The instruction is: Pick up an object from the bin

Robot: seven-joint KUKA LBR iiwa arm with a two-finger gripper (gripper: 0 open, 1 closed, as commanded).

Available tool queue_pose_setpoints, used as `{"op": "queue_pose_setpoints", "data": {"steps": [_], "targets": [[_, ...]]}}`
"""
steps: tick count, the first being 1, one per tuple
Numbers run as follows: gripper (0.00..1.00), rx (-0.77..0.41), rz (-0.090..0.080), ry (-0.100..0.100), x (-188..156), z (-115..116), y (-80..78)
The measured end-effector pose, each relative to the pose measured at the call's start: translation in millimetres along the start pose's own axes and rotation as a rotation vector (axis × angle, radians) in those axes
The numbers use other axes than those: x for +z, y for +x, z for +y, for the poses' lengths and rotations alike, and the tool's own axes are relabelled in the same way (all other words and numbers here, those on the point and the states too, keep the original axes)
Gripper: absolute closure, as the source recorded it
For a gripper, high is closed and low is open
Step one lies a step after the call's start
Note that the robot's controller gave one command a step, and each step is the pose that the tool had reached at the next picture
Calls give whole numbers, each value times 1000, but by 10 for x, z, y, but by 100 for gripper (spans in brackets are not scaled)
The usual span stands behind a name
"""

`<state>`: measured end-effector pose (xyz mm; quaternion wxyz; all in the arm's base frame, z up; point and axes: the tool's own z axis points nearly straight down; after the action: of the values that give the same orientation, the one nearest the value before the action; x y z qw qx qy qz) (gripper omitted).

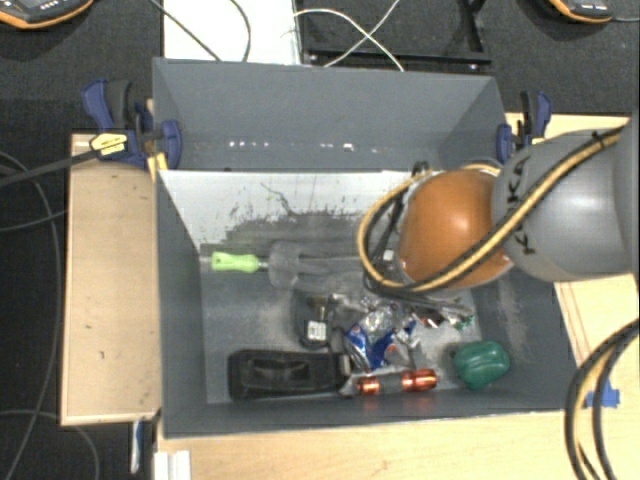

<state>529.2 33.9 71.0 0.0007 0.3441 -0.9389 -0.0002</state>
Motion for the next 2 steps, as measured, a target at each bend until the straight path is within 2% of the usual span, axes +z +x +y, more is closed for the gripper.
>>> {"op": "queue_pose_setpoints", "data": {"steps": [1, 2], "targets": [[100, -278, 2, 0, -49, 95, -59], [100, -278, 2, 0, -49, 96, -60]]}}
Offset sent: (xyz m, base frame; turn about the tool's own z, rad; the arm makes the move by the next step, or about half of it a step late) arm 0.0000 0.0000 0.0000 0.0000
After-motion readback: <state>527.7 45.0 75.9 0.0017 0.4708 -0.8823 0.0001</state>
